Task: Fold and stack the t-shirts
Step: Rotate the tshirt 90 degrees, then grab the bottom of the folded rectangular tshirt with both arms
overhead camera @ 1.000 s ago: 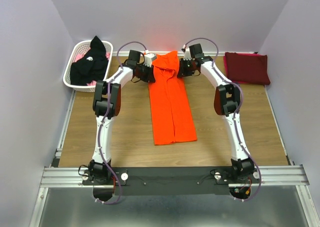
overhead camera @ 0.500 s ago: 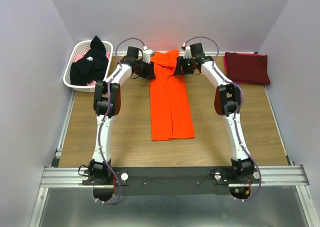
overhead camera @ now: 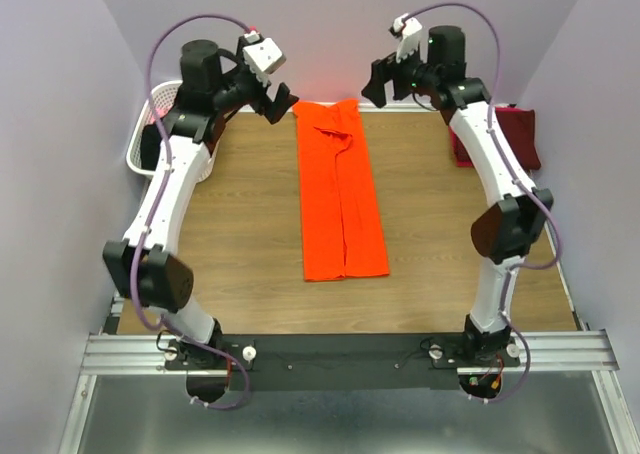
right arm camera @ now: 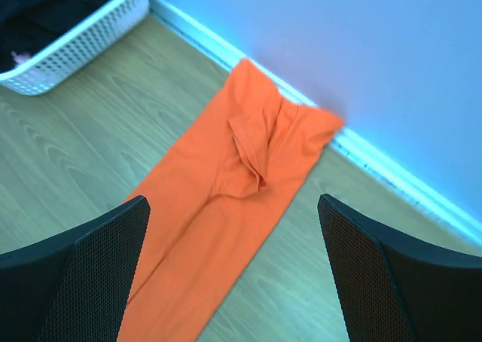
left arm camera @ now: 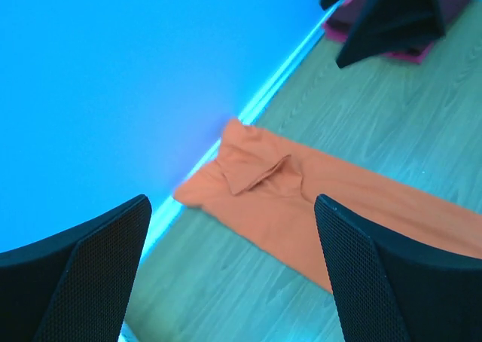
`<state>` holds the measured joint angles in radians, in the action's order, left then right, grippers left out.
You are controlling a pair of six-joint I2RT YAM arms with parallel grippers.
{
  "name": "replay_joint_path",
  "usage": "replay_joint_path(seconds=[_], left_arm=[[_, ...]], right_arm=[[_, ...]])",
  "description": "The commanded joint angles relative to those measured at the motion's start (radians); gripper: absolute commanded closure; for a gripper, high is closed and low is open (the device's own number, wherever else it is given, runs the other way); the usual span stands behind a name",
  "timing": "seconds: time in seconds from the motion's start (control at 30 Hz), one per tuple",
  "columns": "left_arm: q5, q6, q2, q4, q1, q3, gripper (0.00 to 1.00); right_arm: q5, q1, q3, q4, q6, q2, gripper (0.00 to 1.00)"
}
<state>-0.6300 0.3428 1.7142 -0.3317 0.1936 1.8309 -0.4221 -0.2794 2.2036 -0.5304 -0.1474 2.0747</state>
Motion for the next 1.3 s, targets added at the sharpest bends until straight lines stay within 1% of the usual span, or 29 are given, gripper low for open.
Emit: replay_joint_path(seconds=[0.0,0.03,0.07,0.1,0.13,0.17,0.2,0.23,0.27,0.3,0.33,0.37,0.4,0.43,0.47,0.5,0.53,0.6,0.63,0.67,0.7,0.73,0.8,0.9,1.0,1.13,1.27], left_arm=[[-0.08,0.043,-0.138,0.159,0.0,-0.241,0.03],[-0.085,0.036,-0.165,0.181,0.0,-0.281,0.03],[-0.105,0.07,-0.203,0.192,0.0,-0.316,0.03],[-0.135,0.123,-0.212,0.189,0.0,-0.343,0.03],[-0.16,0.192,-0.222,0.055,0.0,-0.344,0.03],[-0.198,0.27,-0.223,-0.025,-0.002,-0.349,0.03],[-0.271,0.445,-0.229,-0.112,0.006,-0.363,0.03],[-0.292,0.547,-0.237,-0.289,0.015,-0.41,0.03],[-0.292,0.614,-0.251,-0.343,0.026,-0.457,0.03],[-0.275,0.678,-0.29,-0.38,0.059,-0.513,0.03],[-0.249,0.767,-0.318,-0.388,0.084,-0.645,0.02],[-0.185,0.782,-0.379,-0.365,0.122,-0.715,0.02],[-0.154,0.788,-0.41,-0.296,0.194,-0.842,0.03],[-0.133,0.788,-0.441,-0.261,0.234,-0.843,0.02],[-0.113,0.789,-0.47,-0.229,0.268,-0.951,0.03],[-0.097,0.782,-0.491,-0.201,0.303,-0.994,0.02],[-0.058,0.747,-0.522,-0.14,0.379,-1.06,0.03],[-0.025,0.71,-0.525,-0.087,0.437,-1.105,0.06],[-0.013,0.69,-0.519,-0.04,0.457,-1.133,0.11],[0.001,0.679,-0.502,-0.026,0.486,-1.142,0.15],[0.009,0.671,-0.492,-0.015,0.495,-1.15,0.18],[0.016,0.661,-0.484,0.015,0.507,-1.156,0.23],[0.038,0.648,-0.458,0.037,0.533,-1.177,0.29],[0.081,0.634,-0.421,0.074,0.563,-1.2,0.35],[0.105,0.625,-0.404,0.088,0.573,-1.213,0.38],[0.153,0.582,-0.392,0.126,0.596,-1.228,0.37],[0.194,0.559,-0.372,0.152,0.606,-1.234,0.37]], right_arm=[[-0.046,0.005,-0.117,-0.017,-0.113,-0.083,0.0],[-0.07,0.005,-0.158,-0.02,-0.153,-0.115,0.0],[-0.128,0.005,-0.274,-0.022,-0.243,-0.195,0.0],[-0.17,0.002,-0.325,-0.026,-0.289,-0.232,0.0],[-0.2,0.003,-0.39,-0.032,-0.332,-0.272,0.0],[-0.22,-0.01,-0.444,-0.046,-0.372,-0.316,0.0],[-0.234,-0.023,-0.553,-0.063,-0.459,-0.393,0.0],[-0.222,-0.058,-0.658,-0.115,-0.571,-0.437,0.0],[-0.222,-0.081,-0.659,-0.141,-0.572,-0.474,0.0],[-0.19,-0.105,-0.788,-0.161,-0.671,-0.554,0.0],[-0.167,-0.131,-0.848,-0.169,-0.701,-0.586,0.0],[-0.132,-0.183,-0.972,-0.178,-0.742,-0.614,0.0],[-0.116,-0.205,-1.022,-0.181,-0.757,-0.654,0.01],[-0.101,-0.231,-1.079,-0.183,-0.771,-0.665,0.02],[-0.068,-0.278,-1.125,-0.186,-0.814,-0.673,0.07],[-0.049,-0.299,-1.163,-0.183,-0.836,-0.671,0.09],[-0.034,-0.32,-1.232,-0.175,-0.859,-0.659,0.11],[-0.033,-0.322,-1.269,-0.155,-0.857,-0.64,0.15],[-0.033,-0.322,-1.288,-0.145,-0.859,-0.628,0.16],[-0.032,-0.322,-1.294,-0.129,-0.862,-0.607,0.18],[-0.032,-0.323,-1.297,-0.122,-0.866,-0.593,0.19],[-0.032,-0.323,-1.3,-0.115,-0.871,-0.584,0.2],[-0.033,-0.323,-1.3,-0.108,-0.886,-0.561,0.23],[-0.04,-0.325,-1.321,-0.097,-0.883,-0.545,0.27],[-0.032,-0.333,-1.351,-0.079,-0.865,-0.547,0.29],[0.0,-0.343,-1.378,-0.014,-0.831,-0.539,0.32],[0.017,-0.348,-1.389,0.007,-0.828,-0.508,0.4]])
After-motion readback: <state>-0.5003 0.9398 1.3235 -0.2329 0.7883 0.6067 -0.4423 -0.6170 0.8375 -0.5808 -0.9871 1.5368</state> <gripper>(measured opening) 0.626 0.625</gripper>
